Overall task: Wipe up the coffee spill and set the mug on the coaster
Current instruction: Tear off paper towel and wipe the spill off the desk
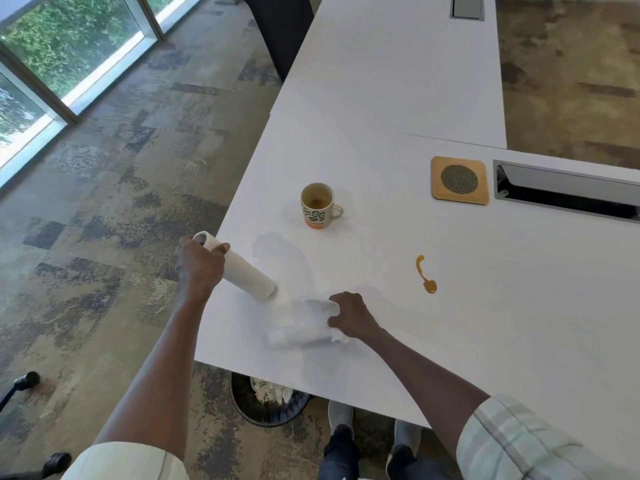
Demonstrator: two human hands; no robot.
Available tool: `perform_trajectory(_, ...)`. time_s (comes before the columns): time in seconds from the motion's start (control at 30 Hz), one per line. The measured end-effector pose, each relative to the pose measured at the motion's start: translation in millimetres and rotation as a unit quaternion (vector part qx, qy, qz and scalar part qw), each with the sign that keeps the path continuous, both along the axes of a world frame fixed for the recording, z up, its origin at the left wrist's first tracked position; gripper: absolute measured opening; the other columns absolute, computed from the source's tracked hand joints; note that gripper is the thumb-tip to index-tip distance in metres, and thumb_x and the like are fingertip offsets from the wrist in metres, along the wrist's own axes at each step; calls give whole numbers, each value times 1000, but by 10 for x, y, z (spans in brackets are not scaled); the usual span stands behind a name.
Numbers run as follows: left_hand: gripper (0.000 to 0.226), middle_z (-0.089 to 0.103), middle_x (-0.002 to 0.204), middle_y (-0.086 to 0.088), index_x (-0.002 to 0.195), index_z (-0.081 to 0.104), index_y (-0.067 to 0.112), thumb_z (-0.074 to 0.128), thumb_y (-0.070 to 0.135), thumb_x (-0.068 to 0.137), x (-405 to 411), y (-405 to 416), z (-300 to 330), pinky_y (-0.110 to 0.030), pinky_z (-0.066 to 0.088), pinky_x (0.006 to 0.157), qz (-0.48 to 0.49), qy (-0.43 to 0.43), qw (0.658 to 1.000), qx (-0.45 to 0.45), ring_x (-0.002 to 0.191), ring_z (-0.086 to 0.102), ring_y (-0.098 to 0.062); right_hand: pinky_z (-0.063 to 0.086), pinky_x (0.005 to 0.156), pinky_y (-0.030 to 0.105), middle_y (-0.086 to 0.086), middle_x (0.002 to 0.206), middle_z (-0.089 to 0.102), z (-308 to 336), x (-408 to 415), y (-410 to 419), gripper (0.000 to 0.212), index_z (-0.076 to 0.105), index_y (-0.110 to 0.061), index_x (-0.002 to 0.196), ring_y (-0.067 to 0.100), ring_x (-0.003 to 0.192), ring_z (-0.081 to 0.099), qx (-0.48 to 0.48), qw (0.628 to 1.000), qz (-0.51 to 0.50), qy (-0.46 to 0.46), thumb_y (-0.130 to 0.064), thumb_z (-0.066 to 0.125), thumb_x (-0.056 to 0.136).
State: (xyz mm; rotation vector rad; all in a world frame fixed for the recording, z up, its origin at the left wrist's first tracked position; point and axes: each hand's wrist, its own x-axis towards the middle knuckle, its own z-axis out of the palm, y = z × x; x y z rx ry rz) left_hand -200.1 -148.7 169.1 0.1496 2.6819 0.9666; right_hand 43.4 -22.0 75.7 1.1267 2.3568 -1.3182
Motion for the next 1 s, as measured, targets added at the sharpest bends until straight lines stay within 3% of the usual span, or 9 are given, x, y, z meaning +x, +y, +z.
perform_trajectory(0.1, 58, 53, 136, -22, 133, 49, 0, 77, 20, 86, 127, 1, 27, -50, 46, 99, -26, 7, 1000, -6, 124, 54, -42, 43, 65, 31, 7, 84, 67, 79, 83, 125, 18, 66, -10, 84, 25, 82, 62, 6, 999, -50, 21, -17, 76, 70)
perform_trajectory(0.2, 57, 51, 138, -21, 134, 47, 0, 76, 14, 87, 252, -10, 45, -49, 42, 102, -72, 8, 997, -12, 127, 49, -41, 54, 83, 38, 9, 98, 74, 168, 168, 300, 35, 70, -7, 101, 25, 93, 67, -20, 990, -129, 48, -22, 80, 71)
perform_trajectory(0.4, 65, 46, 144, -19, 142, 44, 6, 75, 4, 85, 371, -6, 128, -51, 37, 106, -142, 13, 988, -57, 131, 44, -42, 56, 87, 41, 7, 107, 72, 363, 336, 608, 43, 68, -11, 110, 26, 99, 67, -68, 966, -228, 97, -21, 83, 71)
perform_trajectory(0.63, 81, 46, 145, -21, 147, 41, 11, 83, 19, 79, 465, 26, 230, -56, 38, 108, -152, -11, 983, -102, 134, 41, -43, 54, 94, 49, 12, 114, 71, 529, 518, 749, 51, 65, -6, 119, 30, 106, 66, -122, 948, -258, 143, -16, 83, 73)
perform_trajectory(0.8, 90, 49, 144, -21, 148, 39, 9, 85, 37, 76, 492, 10, 268, -61, 41, 107, -153, -30, 980, -120, 134, 43, -44, 55, 92, 45, 10, 114, 71, 696, 623, 817, 49, 65, -6, 119, 28, 104, 67, -136, 944, -248, 169, -15, 83, 74)
perform_trajectory(0.93, 98, 52, 142, -20, 150, 38, 10, 85, 47, 73, 517, 35, 292, -60, 42, 105, -160, -38, 978, -131, 133, 45, -43, 54, 69, 24, 6, 106, 73, 821, 711, 906, 41, 68, -7, 114, 22, 96, 69, -137, 944, -232, 191, -13, 81, 76)
perform_trajectory(1.0, 97, 53, 140, -21, 149, 39, 9, 85, 48, 73, 534, 50, 296, -60, 44, 104, -156, -40, 978, -130, 131, 46, -44, 52, 65, 19, 3, 102, 73, 869, 755, 938, 39, 68, -7, 113, 20, 93, 69, -136, 944, -223, 203, -12, 81, 77)
